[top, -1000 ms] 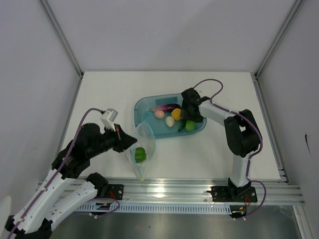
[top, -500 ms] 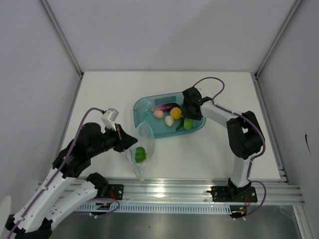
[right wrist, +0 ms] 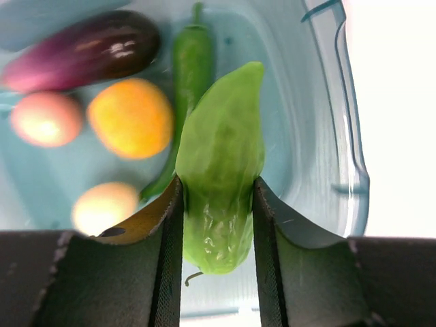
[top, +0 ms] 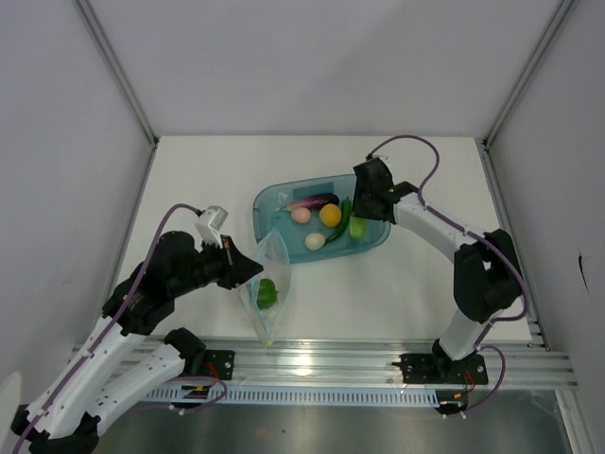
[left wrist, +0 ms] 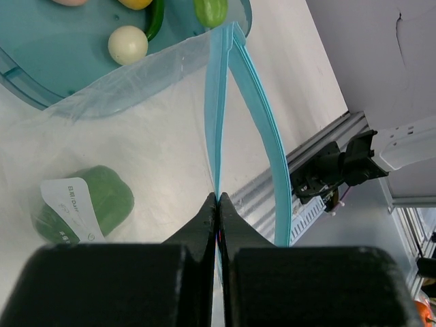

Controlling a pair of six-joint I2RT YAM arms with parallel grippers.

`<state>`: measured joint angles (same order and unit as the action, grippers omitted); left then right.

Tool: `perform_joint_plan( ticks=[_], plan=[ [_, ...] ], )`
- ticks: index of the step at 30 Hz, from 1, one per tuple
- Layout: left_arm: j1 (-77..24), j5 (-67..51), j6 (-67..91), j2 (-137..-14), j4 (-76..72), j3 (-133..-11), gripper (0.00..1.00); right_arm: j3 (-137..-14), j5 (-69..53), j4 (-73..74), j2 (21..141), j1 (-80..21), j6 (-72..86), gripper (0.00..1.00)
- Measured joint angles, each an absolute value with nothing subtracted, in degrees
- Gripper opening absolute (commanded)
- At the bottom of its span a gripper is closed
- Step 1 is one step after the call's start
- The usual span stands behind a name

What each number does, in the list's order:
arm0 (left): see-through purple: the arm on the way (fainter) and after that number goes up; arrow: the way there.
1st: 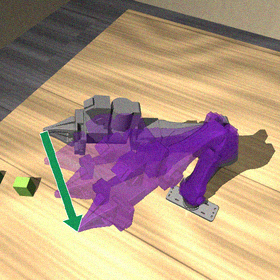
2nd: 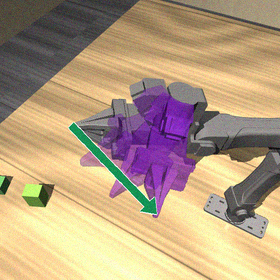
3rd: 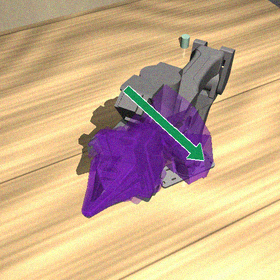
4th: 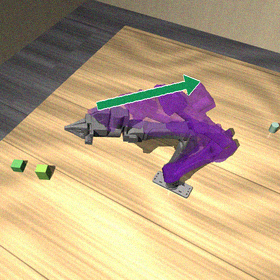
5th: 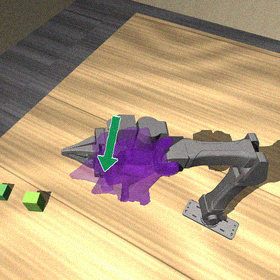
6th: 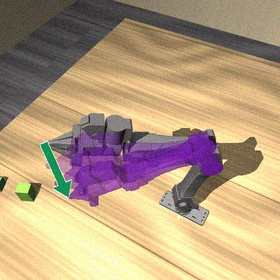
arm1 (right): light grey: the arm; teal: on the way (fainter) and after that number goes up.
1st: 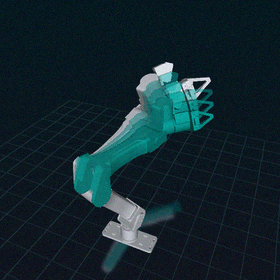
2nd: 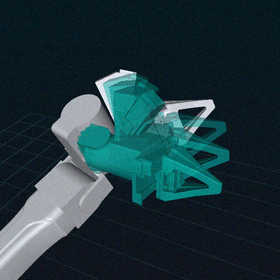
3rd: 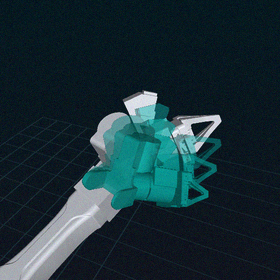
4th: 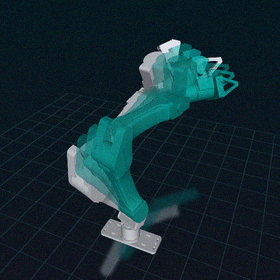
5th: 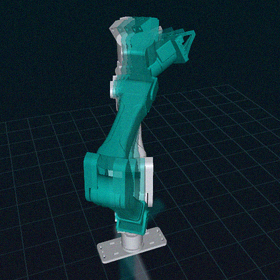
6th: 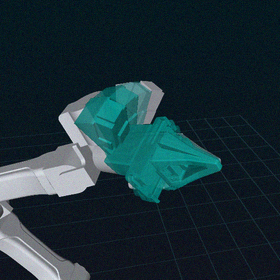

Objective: Place the food in the zip-top bag and seal the zipper
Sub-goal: Pick up the fake vegetable from the bin, then place the fake vegetable in the zipper food storage bag.

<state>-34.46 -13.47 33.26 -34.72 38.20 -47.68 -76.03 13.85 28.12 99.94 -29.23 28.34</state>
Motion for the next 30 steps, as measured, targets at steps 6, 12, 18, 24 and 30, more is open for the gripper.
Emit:
perform_joint_plan(
  ticks=[6, 12, 18, 24, 30],
  plan=[
    [-34.41, -15.38, 34.44, -37.58, 37.45, -47.68, 0.01, -69.56, 12.62, 25.08, 83.59, -36.84, 27.03, 0.0],
    [-34.41, -15.2, 35.09, -38.59, 37.36, -47.68, 0.01, -68.79, 11.62, 20.86, 70.35, -51.27, 27.57, 0.0],
    [-34.41, -15.03, 36.12, -38.09, 37.32, -47.68, 0.01, -68.79, 12.97, 17.06, 66.02, -63.18, 28.91, 0.0],
    [-34.41, -14.94, 36.53, -38.19, 37.3, -47.68, 0.01, -68.27, 15.2, 14.22, 66.46, -71.75, 28.4, 0.0],
    [-34.37, -14.11, 37.56, -37.21, 37.32, -47.68, 0.01, -67.07, 19.77, 11.49, 69.58, -75.79, 29.87, 0.0]
  ],
)
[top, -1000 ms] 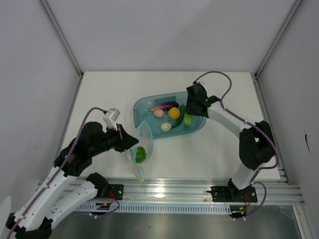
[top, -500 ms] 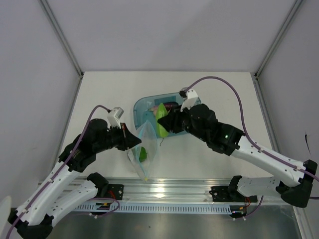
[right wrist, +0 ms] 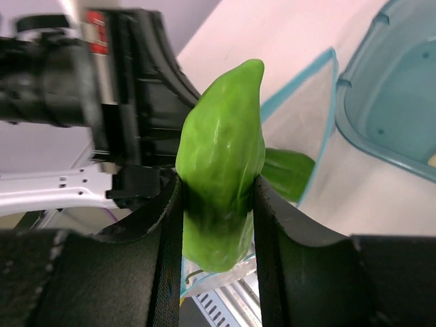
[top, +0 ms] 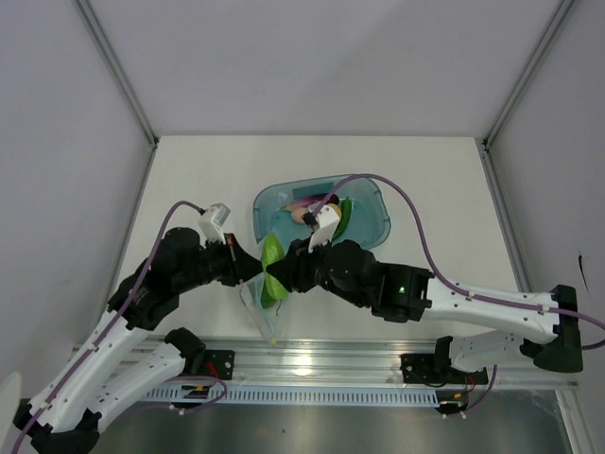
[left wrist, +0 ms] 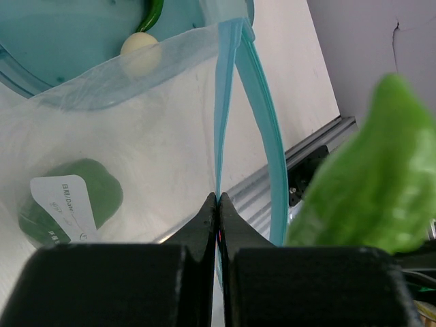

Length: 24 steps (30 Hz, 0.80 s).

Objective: Place the food in the zip-top bag and seal the zipper
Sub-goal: Place the fake vegetable in the zipper food storage bag.

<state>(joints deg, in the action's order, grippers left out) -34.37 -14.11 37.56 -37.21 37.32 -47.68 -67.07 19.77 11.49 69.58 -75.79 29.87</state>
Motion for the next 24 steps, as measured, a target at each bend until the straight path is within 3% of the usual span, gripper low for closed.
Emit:
perform_joint_plan(
  ticks=[10, 11, 12, 15, 17, 24],
  plan=[
    [-34.11, -13.85, 39.05, -35.59, 37.1, -47.13, 0.01, -65.52, 28.42, 11.68, 74.7, -78.61, 36.53, 0.04],
    [-34.11, -13.87, 39.13, -35.57, 36.91, -47.03, 0.01, -65.52, 28.91, 11.68, 74.72, -78.74, 36.8, 0.08],
    [-34.11, -13.93, 39.18, -35.51, 36.82, -46.94, 0.01, -65.52, 29.39, 11.84, 74.72, -78.83, 37.12, 0.23],
    [-34.11, -13.91, 39.22, -35.44, 36.51, -46.83, 0.01, -65.52, 30.55, 12.78, 74.78, -78.91, 37.63, 0.5],
    [-34.11, -13.93, 39.24, -35.44, 36.47, -46.83, 0.01, -65.52, 31.09, 13.23, 74.78, -78.91, 37.76, 0.63],
    [-34.11, -13.93, 39.22, -34.98, 36.45, -46.83, 0.01, -65.47, 32.34, 14.5, 74.52, -78.89, 36.42, 0.83]
  ],
)
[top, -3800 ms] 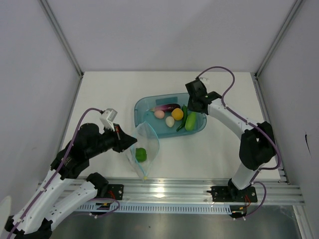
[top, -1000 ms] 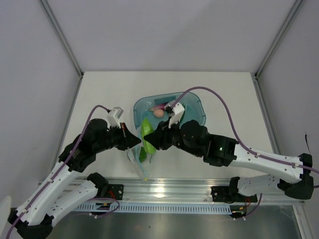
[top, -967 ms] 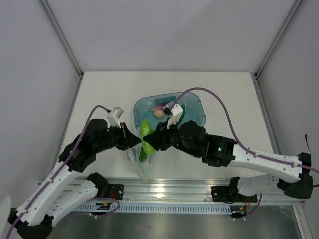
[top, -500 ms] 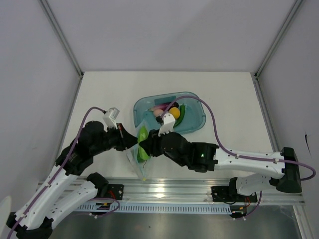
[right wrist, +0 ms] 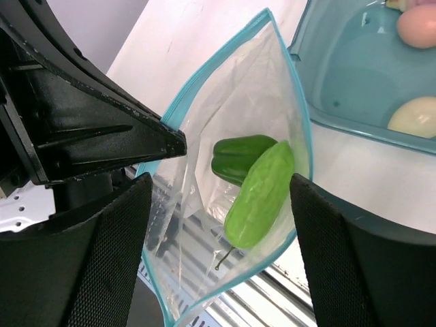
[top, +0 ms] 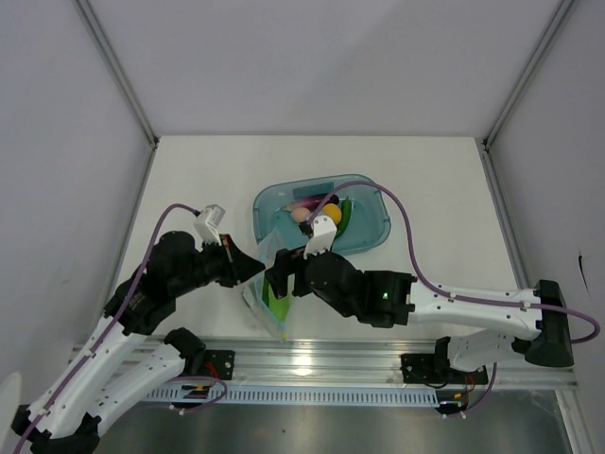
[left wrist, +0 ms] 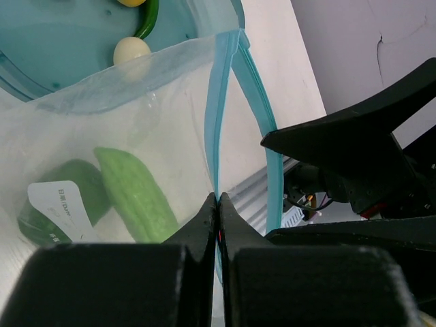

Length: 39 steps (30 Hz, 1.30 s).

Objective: Place the food in the zip-top bag and seal the zipper
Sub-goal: Place the fake vegetable in the zipper food storage bag, then pick up the fake vegetable from the bin.

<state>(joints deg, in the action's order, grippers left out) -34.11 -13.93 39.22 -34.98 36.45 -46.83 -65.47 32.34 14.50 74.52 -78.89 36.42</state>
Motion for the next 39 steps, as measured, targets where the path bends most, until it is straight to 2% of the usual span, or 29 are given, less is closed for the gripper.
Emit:
perform_joint_plan(
  ticks=[7, 12, 13, 22, 27, 33, 36, 39],
  plan=[
    [-34.11, -13.74, 39.11, -34.7, 36.51, -46.83, 0.01, -66.7, 31.11, 16.01, 72.49, -75.81, 31.92, 0.82],
    [-34.11, -13.58, 39.0, -34.68, 36.58, -46.83, 0.0, -72.16, 29.28, 17.3, 70.59, -68.66, 27.31, 0.82],
    [-34.11, -13.39, 39.0, -34.59, 36.62, -46.83, 0.01, -72.66, 28.53, 17.28, 69.87, -67.11, 26.74, 0.86],
    [-34.11, -11.79, 38.39, -33.91, 37.6, -46.83, 0.0, -74.43, 18.81, 18.04, 66.37, -41.43, 26.22, 0.86],
    [-34.11, -11.7, 37.41, -33.95, 37.56, -46.83, 0.01, -74.59, 13.65, 19.27, 75.64, -32.8, 27.59, 0.83],
    [-34.11, -11.64, 36.62, -33.69, 37.45, -46.81, 0.0, -74.63, 12.36, 21.02, 89.21, -29.17, 28.4, 0.81],
    [-34.11, -11.62, 36.25, -33.69, 37.45, -46.81, 0.01, -74.91, 10.52, 21.28, 95.18, -27.55, 28.62, 0.76],
    [-34.11, -11.6, 35.94, -33.71, 37.41, -46.81, 0.0, -76.27, 7.9, 21.47, 101.97, -25.8, 28.82, 0.66]
  ],
)
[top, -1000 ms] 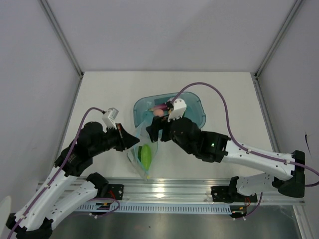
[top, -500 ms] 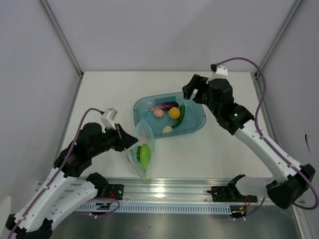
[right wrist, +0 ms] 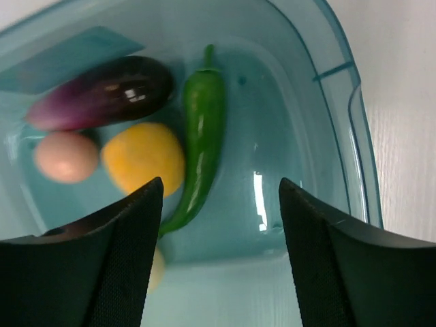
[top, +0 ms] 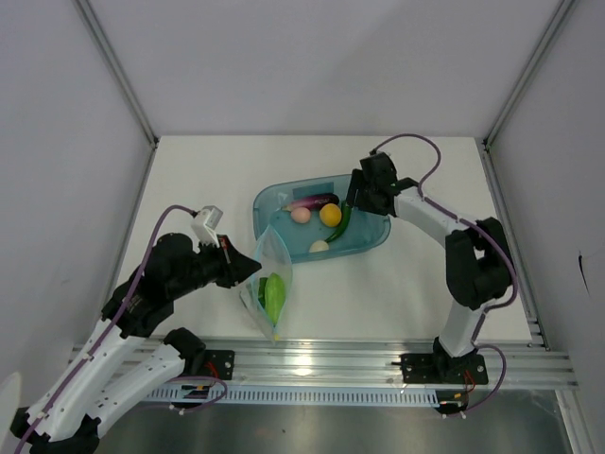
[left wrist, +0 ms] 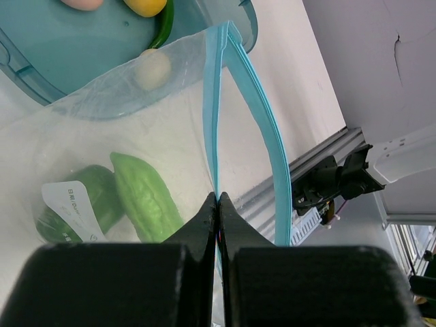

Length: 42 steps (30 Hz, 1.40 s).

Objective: Place the food in the zip-top bag and seal the zipper
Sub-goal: Pick up the fake vegetable from the bin.

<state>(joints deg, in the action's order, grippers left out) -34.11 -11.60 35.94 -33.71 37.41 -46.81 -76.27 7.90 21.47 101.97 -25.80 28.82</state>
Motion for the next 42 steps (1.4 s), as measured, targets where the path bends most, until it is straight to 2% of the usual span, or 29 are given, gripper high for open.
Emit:
perform_joint_plan(
  ticks=[5, 22, 26, 29, 32, 37, 42],
  plan=[
    [-34.11, -11.62, 35.9, -33.91, 37.39, -46.81, 0.01, -77.78, 5.34, 21.52, 110.08, -24.73, 28.86, 0.61],
    [-34.11, -11.66, 35.51, -34.41, 36.88, -46.54, 0.01, -79.72, 1.74, 18.26, 115.42, -24.86, 29.17, 0.56],
    [-34.11, -11.77, 35.51, -35.11, 36.4, -46.54, 0.01, -80.36, 1.17, 18.11, 116.33, -24.86, 29.52, 0.36],
    [-34.11, -11.92, 35.53, -35.57, 36.05, -46.54, 0.01, -81.12, 0.99, 18.13, 117.03, -24.86, 29.71, 0.14],
    [-34.11, -12.21, 35.53, -35.75, 35.66, -46.48, 0.01, -81.23, 0.95, 18.15, 117.08, -24.86, 29.76, 0.02],
    [-34.11, -12.23, 35.55, -35.75, 35.44, -46.44, 0.0, -80.84, 1.04, 18.09, 116.44, -24.86, 29.56, 0.0],
    [-34.11, -12.27, 35.75, -35.75, 35.11, -45.65, 0.01, -77.49, 1.23, 18.57, 109.01, -24.91, 28.56, 0.0]
  ],
)
